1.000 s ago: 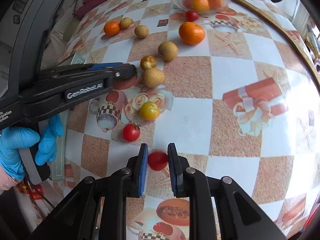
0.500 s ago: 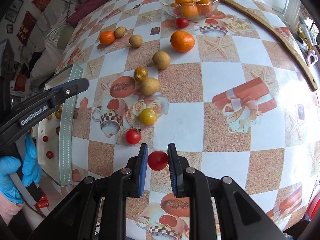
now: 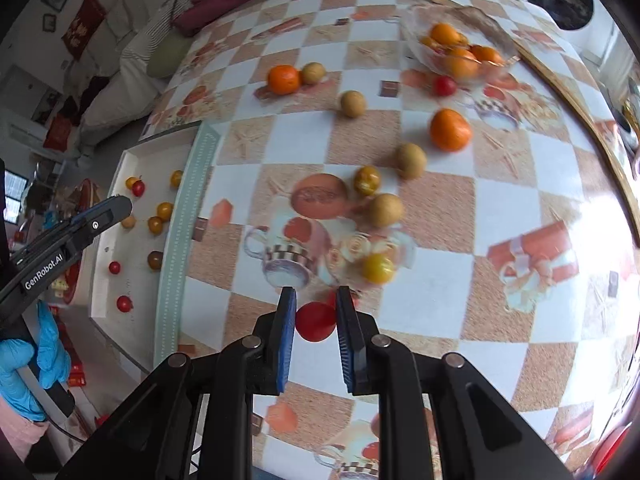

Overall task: Organize fruits
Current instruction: 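Carry both red tomatoes into the white tray and open both tools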

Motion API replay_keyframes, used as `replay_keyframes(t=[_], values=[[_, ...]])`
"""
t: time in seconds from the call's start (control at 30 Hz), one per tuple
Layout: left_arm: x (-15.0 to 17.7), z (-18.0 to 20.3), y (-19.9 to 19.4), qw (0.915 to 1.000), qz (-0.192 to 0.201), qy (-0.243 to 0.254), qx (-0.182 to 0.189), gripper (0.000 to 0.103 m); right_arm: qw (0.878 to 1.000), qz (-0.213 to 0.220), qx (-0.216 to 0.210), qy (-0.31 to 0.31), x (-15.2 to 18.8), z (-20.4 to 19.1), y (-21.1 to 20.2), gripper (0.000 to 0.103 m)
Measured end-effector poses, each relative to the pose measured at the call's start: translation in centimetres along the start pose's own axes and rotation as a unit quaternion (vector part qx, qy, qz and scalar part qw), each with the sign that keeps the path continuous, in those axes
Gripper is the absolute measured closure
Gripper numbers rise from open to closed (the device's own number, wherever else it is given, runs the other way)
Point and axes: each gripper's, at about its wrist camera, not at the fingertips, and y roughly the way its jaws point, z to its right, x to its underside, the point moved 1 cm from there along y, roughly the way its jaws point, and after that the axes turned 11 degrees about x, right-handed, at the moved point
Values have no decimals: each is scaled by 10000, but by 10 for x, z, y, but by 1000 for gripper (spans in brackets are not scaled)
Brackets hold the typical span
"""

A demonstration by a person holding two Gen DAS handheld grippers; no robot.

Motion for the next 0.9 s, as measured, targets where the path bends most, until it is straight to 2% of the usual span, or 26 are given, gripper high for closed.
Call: replay_keyframes(t=[0.27,0.53,0.63,0.9], values=[[20,-51,-18,9981,68,-502,-350,81,9977,22,-282,-614,-21,-61,2,81],[24,-96,-8,9938,31,-911,-632,81,9924,-54,-647,-1048,-50,-125,19,81],[28,-104,-2,9930,-47,-1003,-626,81,9907,-94,-768,-1123,-63,-148,29,81],[33,-95,28,9942,-419,-825,-545,81,9866,-227,-865,-1363,-98,-194,62,81]])
